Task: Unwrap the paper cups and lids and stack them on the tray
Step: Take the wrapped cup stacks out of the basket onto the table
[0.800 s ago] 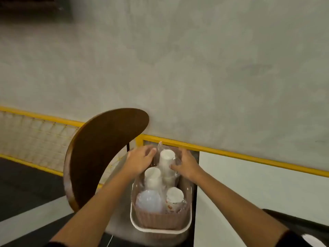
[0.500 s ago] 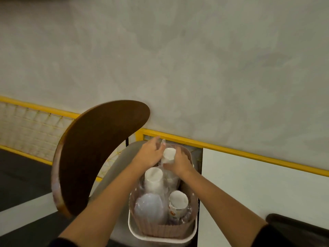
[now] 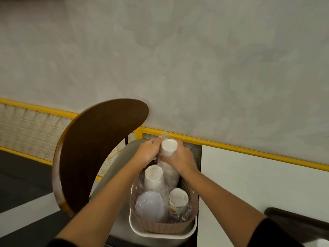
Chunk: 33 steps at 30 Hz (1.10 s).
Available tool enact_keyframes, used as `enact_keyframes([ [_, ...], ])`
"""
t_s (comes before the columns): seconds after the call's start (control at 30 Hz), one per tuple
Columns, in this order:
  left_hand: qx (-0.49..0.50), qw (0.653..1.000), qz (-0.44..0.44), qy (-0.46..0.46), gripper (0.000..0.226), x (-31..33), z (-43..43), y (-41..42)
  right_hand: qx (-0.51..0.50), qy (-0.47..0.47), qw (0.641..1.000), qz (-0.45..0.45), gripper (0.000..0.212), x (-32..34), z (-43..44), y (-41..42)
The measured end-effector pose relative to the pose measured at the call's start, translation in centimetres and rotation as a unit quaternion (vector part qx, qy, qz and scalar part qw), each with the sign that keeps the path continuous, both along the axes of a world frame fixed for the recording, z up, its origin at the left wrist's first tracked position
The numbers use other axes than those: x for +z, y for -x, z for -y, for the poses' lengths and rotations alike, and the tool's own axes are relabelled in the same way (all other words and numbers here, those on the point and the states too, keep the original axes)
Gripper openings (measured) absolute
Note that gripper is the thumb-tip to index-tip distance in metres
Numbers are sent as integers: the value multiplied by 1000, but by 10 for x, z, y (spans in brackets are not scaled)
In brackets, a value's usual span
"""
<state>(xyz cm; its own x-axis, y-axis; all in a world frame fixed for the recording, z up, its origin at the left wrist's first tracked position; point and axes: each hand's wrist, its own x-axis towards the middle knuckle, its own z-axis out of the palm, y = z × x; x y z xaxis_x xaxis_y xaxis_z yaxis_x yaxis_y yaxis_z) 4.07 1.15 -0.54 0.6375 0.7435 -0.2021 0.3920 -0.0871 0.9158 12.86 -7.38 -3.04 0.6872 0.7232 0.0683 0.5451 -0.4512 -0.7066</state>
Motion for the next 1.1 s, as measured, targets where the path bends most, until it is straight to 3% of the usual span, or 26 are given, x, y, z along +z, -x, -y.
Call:
enact_keyframes([
  [0.17, 27, 996, 79, 38, 29, 25, 8, -1, -9, -39, 999, 16, 67, 32, 5, 0],
  [0.3, 13, 994, 109, 15, 24, 50, 24, 2, -18, -70, 997, 39, 68, 60, 14, 2],
  [0.47, -40, 991, 120, 39, 39, 90, 56, 10, -23, -106, 992, 61, 68, 97, 33, 4],
  [0.57, -70, 988, 140, -7, 39, 116, 74, 11, -32, -139, 986, 83, 68, 124, 55, 5],
  [0.87, -172, 976, 121, -52, 41, 171, 154, -2, -101, -187, 965, 151, 67, 176, 168, -2],
  [1.1, -300, 951, 72, -24, 46, 132, 239, -13, -166, -146, 967, 131, 71, 138, 283, 5],
])
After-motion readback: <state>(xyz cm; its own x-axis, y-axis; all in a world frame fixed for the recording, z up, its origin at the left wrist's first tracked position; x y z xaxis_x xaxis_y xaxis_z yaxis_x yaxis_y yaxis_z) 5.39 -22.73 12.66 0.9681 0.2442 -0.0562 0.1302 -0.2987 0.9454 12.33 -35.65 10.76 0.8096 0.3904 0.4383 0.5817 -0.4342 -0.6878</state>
